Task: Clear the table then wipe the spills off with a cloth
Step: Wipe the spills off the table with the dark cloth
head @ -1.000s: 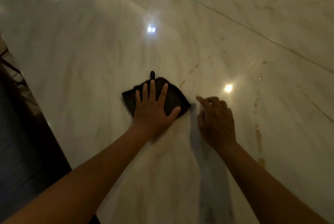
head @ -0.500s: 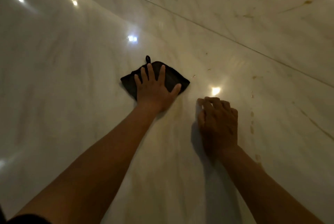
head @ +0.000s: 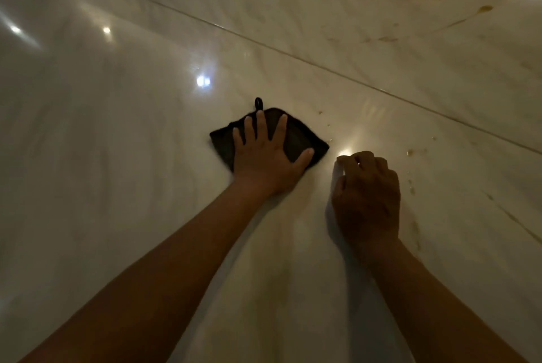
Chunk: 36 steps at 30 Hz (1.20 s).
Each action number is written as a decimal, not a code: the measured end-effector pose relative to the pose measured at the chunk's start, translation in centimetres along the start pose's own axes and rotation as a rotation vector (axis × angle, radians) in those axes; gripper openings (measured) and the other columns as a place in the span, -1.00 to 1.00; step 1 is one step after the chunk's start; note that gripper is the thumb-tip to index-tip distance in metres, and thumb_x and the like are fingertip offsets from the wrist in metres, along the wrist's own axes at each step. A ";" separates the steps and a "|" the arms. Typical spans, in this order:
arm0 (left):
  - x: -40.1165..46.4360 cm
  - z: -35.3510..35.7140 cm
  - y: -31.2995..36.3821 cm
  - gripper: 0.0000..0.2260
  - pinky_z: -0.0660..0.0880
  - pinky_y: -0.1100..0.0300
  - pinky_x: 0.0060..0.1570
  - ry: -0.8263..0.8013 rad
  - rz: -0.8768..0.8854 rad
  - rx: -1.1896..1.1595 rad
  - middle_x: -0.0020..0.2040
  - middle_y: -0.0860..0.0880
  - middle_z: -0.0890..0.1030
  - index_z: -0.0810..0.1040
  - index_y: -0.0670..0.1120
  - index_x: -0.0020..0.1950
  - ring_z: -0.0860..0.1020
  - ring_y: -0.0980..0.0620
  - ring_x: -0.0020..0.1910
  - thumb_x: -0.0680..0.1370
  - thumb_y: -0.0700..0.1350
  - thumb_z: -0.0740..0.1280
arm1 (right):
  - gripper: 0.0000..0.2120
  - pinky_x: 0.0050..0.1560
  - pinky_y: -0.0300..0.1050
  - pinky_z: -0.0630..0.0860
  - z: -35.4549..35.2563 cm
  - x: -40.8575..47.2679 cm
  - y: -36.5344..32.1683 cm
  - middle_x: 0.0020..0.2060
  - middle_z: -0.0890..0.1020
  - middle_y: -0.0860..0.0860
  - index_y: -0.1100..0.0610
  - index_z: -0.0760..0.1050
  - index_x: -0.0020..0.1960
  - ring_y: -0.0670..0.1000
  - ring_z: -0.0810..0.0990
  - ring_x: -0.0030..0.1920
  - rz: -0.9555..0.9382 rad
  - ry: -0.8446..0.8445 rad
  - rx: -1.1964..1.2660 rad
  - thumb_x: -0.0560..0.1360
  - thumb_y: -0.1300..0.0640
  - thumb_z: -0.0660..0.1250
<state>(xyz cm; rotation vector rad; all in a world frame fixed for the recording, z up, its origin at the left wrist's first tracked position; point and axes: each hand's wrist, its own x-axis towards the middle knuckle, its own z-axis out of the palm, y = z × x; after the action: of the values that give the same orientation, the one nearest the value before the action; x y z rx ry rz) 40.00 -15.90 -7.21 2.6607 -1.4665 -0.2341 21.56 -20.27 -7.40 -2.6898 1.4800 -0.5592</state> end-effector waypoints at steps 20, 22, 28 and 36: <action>13.2 -0.7 5.8 -0.17 -0.24 -0.24 0.55 -0.062 0.145 0.052 0.66 -0.16 -0.19 -0.15 0.12 0.67 -0.18 -0.24 0.63 0.52 0.53 -0.08 | -0.41 0.56 0.04 0.10 0.8 0.4 0.0 0.54 0.24 0.18 0.23 0.20 0.55 0.15 0.15 0.57 0.131 -0.142 0.098 0.56 0.08 0.01; 15.5 -0.8 6.7 -0.17 -0.23 -0.25 0.55 -0.069 0.109 0.059 0.66 -0.17 -0.19 -0.16 0.10 0.67 -0.18 -0.24 0.63 0.53 0.52 -0.09 | -0.42 0.56 0.05 0.12 0.9 0.4 0.1 0.54 0.25 0.18 0.23 0.21 0.55 0.15 0.16 0.56 0.131 -0.143 0.089 0.56 0.08 0.04; 14.5 -0.9 6.7 -0.19 -0.23 -0.24 0.55 -0.082 0.222 0.062 0.66 -0.18 -0.17 -0.17 0.11 0.67 -0.17 -0.25 0.63 0.54 0.50 -0.09 | -0.45 0.54 0.03 0.14 1.1 0.3 0.1 0.52 0.29 0.17 0.22 0.23 0.54 0.14 0.20 0.55 0.133 -0.128 0.083 0.58 0.09 0.08; 14.9 -0.9 6.3 -0.20 -0.20 -0.20 0.56 -0.058 0.341 0.095 0.67 -0.12 -0.14 -0.13 0.15 0.66 -0.14 -0.20 0.63 0.52 0.52 -0.08 | -0.43 0.54 0.03 0.16 0.9 0.3 0.0 0.52 0.30 0.18 0.22 0.23 0.54 0.13 0.22 0.54 0.135 -0.140 0.075 0.57 0.05 0.03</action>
<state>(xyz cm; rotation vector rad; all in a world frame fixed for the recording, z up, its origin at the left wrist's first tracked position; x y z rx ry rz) 42.71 -31.86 -6.62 2.4339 -1.9608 -0.2193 22.02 -20.68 -8.15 -2.4931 1.5550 -0.4016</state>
